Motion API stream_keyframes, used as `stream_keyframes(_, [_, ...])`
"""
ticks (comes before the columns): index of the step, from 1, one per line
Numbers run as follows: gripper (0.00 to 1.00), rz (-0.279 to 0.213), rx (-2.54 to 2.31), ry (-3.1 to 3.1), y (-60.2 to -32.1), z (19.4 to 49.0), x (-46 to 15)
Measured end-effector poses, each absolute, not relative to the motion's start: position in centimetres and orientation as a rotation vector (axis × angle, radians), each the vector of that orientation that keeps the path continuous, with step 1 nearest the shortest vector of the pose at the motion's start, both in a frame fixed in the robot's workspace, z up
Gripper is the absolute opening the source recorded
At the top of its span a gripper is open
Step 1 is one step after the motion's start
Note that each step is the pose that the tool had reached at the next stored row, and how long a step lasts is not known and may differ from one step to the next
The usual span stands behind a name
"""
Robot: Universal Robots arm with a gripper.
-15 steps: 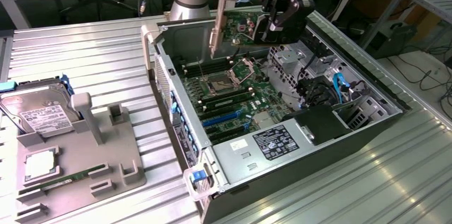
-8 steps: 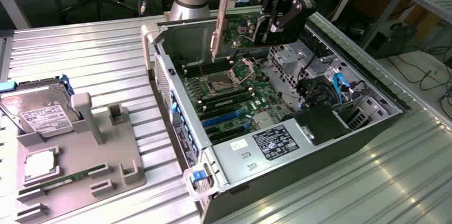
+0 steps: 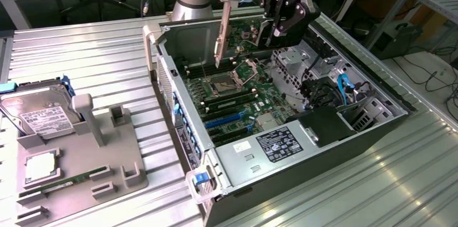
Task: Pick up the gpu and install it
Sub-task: 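Insert the gpu into the slot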
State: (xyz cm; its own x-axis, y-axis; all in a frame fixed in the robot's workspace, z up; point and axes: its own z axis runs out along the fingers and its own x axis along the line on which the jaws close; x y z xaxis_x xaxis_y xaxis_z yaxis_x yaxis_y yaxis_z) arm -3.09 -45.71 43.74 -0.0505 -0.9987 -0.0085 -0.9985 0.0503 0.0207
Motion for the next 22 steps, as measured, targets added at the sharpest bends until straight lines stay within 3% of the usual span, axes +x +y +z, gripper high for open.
stream_keyframes(22, [0.28, -0.028, 2.206, -2.234, -45.7, 42.3, -3.1])
